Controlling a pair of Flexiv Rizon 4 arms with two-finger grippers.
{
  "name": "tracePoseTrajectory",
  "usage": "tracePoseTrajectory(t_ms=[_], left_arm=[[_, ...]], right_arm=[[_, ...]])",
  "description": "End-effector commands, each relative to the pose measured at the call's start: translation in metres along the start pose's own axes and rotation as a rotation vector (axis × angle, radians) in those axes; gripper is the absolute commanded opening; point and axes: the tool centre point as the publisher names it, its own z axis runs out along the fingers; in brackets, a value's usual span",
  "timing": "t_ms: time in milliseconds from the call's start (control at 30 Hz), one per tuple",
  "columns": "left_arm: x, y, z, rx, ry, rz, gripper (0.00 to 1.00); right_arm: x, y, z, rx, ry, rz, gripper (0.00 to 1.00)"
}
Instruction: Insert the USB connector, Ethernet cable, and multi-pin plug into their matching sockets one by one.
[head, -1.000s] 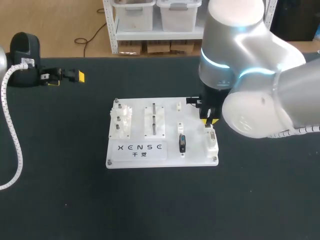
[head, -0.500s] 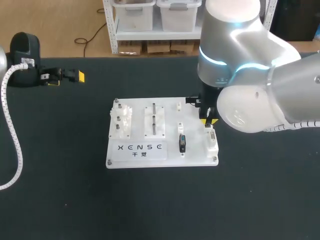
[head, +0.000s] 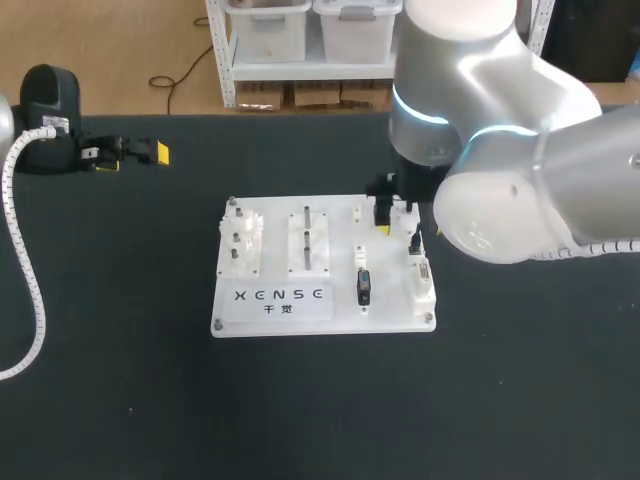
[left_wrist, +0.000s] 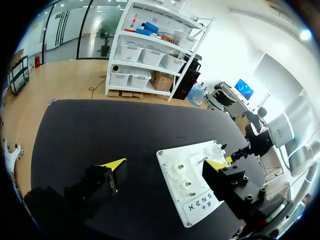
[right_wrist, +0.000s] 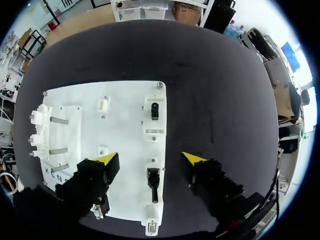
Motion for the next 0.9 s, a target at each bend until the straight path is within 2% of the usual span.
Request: tracePoseTrajectory(t_ms=[33, 500, 900], left_arm=[[0.000, 0.000, 0.000, 0.000, 0.000, 0.000, 1.00], [0.000, 0.000, 0.000, 0.000, 0.000, 0.000, 1.00], [0.000, 0.000, 0.000, 0.000, 0.000, 0.000, 1.00]], right_arm=[[0.007, 0.003, -0.012, -0.003, -0.032, -0.017, 1.00], [0.012, 0.039, -0.048, -0.041, -0.084, -0.108, 1.00], [0.036, 0.067, -0.056, -0.026, -0.036, -0.135, 1.00]])
